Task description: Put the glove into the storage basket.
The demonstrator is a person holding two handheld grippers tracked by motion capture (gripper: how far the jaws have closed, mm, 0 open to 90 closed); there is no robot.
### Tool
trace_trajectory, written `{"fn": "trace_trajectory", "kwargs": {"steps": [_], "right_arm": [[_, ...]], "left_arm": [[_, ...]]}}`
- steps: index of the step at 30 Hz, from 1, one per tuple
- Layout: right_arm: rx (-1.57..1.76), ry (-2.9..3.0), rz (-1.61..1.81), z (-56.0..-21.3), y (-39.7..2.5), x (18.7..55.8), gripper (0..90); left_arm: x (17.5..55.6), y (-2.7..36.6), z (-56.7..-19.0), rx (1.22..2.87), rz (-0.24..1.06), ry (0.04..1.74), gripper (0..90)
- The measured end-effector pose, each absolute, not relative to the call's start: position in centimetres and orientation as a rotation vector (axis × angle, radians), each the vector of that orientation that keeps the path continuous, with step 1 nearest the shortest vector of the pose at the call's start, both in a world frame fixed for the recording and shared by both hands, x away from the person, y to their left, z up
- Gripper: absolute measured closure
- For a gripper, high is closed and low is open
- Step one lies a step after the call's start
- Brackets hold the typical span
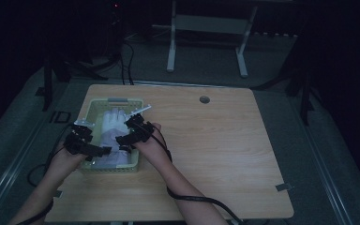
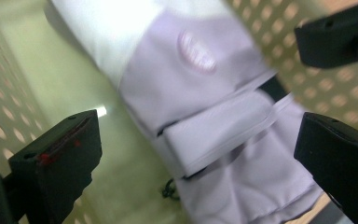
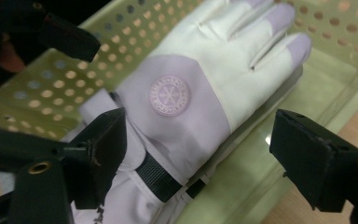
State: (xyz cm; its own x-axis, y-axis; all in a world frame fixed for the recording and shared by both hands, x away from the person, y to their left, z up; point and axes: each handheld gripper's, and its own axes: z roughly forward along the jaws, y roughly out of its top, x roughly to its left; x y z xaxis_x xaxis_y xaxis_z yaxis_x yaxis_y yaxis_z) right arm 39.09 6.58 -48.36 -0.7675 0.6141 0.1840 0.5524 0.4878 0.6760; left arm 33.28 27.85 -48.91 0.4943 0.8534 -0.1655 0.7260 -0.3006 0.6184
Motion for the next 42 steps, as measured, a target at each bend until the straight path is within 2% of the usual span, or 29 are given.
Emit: {"fn": "trace_trajectory", "kwargs": {"steps": [6,10,26,42], "right_arm": [[0.967,2.610,1.181,-47.1,5.5,38.6,18.0],[0.927,2.609,1.169,-46.8,4.5,38.4,17.4],[0.951,2.559,1.150,-46.4,-1.0,38.5,17.2],[1.000,2.497,1.150,-47.0,-8.4,37.8,17.1]], "left_arm": [[32.1,26.9,-47.8,2.003,0.318,1.222,1.1],[31.7,25.6,-47.3,1.981,0.303,1.190,1.1],[31.0,20.8,-46.7,1.982,0.292,1.091,1.2],[30.0,13.6,-46.3,2.027,0.242,0.920,1.1]]}}
